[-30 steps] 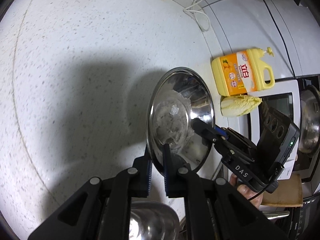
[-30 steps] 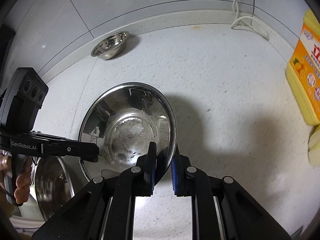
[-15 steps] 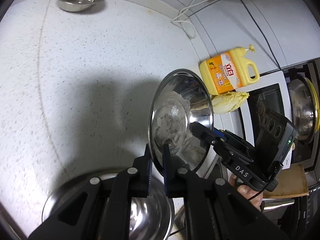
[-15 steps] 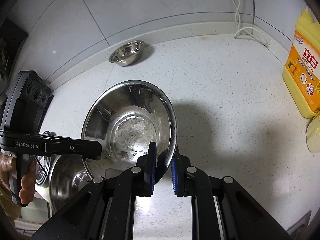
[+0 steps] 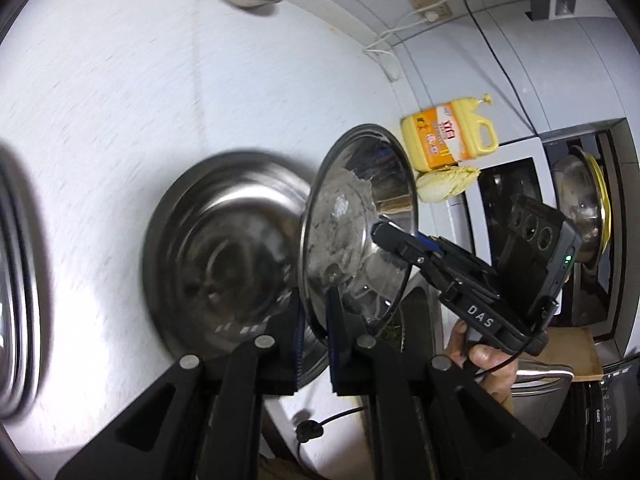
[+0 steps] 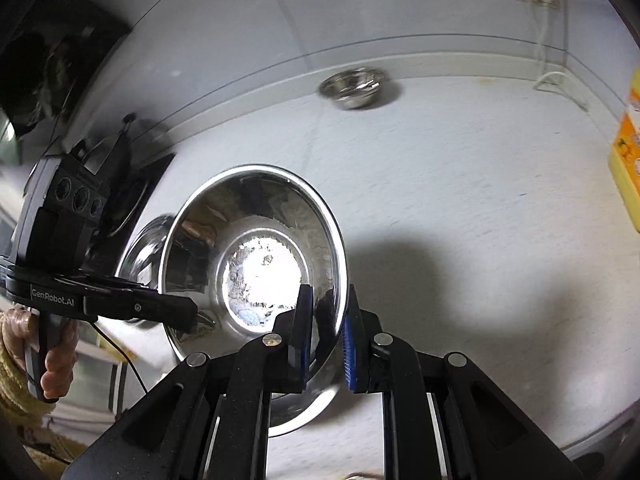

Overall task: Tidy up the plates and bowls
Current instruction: 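Carry the medium bowl with both grippers and lower it into the large bowl, then open both grippers and move them toward the small steel bowl, then close the right gripper on the small bowl rim while the left gripper clamps it, then lift and carry the small steel bowl with both grippers, then carry the small steel bowl with both grippers over the nested bowls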

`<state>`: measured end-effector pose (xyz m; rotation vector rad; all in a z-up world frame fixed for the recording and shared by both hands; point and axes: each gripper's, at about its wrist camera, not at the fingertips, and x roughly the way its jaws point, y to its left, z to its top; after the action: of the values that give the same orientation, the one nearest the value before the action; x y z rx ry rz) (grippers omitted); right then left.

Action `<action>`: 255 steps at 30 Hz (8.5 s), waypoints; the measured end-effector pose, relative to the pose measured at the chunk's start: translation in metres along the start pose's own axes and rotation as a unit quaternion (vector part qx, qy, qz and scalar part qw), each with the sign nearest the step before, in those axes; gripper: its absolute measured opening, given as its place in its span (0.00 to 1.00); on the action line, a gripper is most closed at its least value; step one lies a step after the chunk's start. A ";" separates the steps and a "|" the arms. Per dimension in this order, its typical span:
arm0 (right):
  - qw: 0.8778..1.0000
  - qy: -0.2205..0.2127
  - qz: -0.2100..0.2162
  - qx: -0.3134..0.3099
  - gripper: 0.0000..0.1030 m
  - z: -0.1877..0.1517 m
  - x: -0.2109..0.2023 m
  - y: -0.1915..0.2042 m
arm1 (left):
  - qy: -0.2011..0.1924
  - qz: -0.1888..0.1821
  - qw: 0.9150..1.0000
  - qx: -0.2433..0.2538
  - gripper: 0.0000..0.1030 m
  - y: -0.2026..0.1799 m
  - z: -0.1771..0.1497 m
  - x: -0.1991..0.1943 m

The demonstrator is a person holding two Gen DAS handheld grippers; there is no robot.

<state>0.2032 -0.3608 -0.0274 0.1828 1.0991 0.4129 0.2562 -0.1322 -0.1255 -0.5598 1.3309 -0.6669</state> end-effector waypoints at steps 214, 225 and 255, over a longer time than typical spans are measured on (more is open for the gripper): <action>0.996 -0.022 -0.035 -0.075 0.20 0.077 0.049 -0.066 | 0.032 -0.091 0.995 0.012 0.16 -0.007 0.137 0.059; 0.995 -0.020 0.008 -0.102 0.20 0.030 0.028 0.001 | 0.010 -0.111 0.994 -0.018 0.16 0.015 0.040 -0.028; 0.995 0.027 0.020 -0.091 0.30 -0.011 0.051 0.013 | -0.070 0.056 0.996 0.017 0.17 0.040 -0.033 -0.043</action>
<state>0.2106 -0.3290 -0.0701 0.0332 1.1059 0.5526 0.2234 -0.0731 -0.1297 -0.4915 1.2091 -0.5478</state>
